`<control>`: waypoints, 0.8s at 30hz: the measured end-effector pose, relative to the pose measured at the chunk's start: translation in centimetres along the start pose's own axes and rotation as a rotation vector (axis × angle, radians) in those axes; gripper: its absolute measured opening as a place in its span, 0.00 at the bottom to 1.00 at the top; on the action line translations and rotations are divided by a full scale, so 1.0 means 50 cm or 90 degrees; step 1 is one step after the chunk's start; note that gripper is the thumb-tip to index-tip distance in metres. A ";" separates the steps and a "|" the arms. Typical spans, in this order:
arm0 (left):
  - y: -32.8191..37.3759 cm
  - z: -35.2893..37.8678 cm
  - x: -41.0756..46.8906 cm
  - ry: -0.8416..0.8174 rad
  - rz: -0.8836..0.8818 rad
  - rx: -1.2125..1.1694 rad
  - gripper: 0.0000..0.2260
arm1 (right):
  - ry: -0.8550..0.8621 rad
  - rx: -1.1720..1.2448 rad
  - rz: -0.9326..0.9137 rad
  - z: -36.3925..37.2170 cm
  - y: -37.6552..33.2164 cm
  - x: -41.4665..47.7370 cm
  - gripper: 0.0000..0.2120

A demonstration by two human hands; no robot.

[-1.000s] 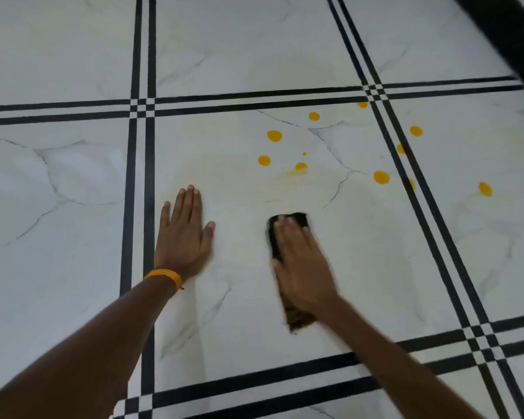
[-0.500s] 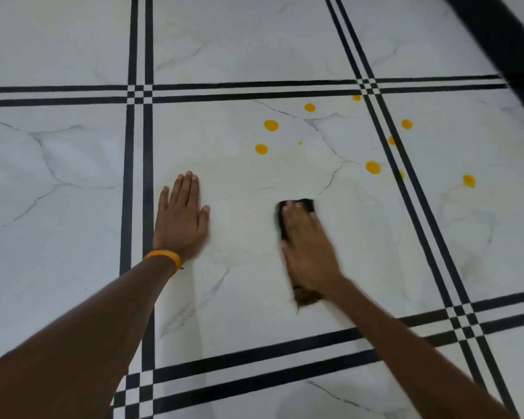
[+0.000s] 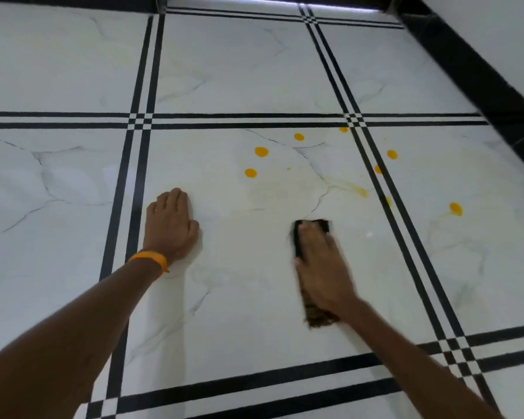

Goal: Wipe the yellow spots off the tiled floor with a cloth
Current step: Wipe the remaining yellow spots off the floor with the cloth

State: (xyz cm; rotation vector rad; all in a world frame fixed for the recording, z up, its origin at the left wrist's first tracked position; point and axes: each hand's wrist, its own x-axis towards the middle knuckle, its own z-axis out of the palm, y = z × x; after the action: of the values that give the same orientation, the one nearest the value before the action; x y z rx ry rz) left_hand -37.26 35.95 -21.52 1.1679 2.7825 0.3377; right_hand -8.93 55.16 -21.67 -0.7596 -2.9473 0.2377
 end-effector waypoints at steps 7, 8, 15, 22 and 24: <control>0.071 0.061 0.091 0.009 0.023 0.020 0.32 | 0.070 -0.061 0.250 -0.004 0.116 0.261 0.36; 0.071 0.064 0.090 0.009 0.027 0.023 0.32 | 0.059 -0.056 0.184 0.005 0.086 0.256 0.35; 0.075 0.059 0.083 0.007 0.025 0.018 0.31 | 0.023 -0.020 0.125 -0.026 0.207 0.207 0.34; 0.070 0.061 0.084 -0.001 0.024 0.010 0.32 | -0.021 -0.031 -0.024 0.025 0.066 0.305 0.32; 0.071 0.054 0.087 -0.002 0.015 0.006 0.32 | -0.062 -0.005 -0.096 0.001 0.109 0.259 0.32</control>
State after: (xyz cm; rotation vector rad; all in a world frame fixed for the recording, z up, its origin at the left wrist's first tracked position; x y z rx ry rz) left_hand -37.35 41.93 -23.32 1.2043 2.7723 0.3238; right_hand -17.66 66.14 -22.05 -0.5382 -3.0807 0.2577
